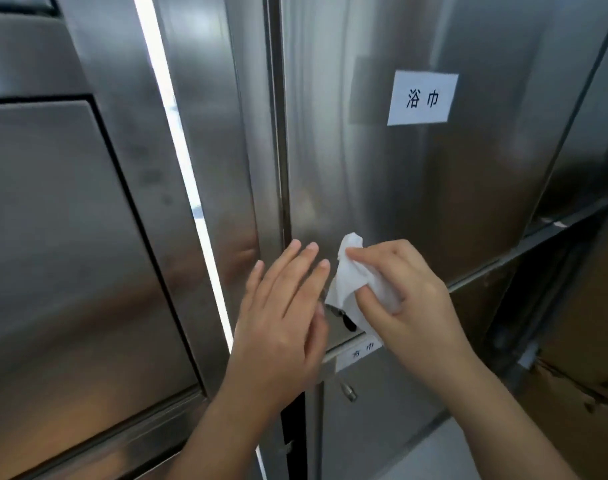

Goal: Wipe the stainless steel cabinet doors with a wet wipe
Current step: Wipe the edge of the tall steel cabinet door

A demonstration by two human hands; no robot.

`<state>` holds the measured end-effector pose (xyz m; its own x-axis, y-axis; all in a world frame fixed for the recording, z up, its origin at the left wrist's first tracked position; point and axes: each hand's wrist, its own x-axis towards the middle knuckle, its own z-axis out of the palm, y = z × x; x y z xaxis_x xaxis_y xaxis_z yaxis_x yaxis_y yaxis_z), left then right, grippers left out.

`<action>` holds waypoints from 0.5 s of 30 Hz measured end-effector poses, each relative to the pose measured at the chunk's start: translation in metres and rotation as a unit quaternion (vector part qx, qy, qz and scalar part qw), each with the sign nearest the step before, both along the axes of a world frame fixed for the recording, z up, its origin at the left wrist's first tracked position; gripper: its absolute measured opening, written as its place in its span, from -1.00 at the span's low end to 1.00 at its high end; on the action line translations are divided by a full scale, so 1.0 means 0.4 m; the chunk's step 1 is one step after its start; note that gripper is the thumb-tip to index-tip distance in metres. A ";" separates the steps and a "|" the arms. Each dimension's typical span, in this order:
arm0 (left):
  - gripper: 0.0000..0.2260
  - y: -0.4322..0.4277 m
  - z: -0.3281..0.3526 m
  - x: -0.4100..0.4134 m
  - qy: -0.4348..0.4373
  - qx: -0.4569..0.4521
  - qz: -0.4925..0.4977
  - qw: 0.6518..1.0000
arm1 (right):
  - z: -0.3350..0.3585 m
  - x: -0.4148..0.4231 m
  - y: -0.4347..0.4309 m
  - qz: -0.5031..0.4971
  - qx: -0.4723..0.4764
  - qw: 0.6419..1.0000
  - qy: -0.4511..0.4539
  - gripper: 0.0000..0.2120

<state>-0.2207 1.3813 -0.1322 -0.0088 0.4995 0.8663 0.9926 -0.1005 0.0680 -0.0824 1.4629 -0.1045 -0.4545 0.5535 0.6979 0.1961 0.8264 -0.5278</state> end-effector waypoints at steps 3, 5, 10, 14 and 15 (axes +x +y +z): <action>-0.65 0.034 0.046 0.025 0.018 0.019 0.058 0.998 | 0.050 0.014 0.062 0.061 0.030 0.998 0.004 -0.68; -0.65 0.052 0.085 0.039 0.036 0.034 0.093 0.994 | 0.086 0.018 0.102 0.089 0.051 0.995 0.009 -0.68; -0.65 0.038 0.195 0.064 0.062 0.051 0.175 0.981 | 0.166 0.020 0.155 0.150 0.069 0.985 0.040 -0.67; -0.65 0.011 0.286 0.067 0.098 0.069 0.215 0.969 | 0.221 0.012 0.151 0.181 0.063 0.977 0.089 -0.64; -0.64 0.006 0.309 0.066 0.109 0.075 0.218 0.967 | 0.236 0.007 0.148 0.186 0.064 0.975 0.102 -0.64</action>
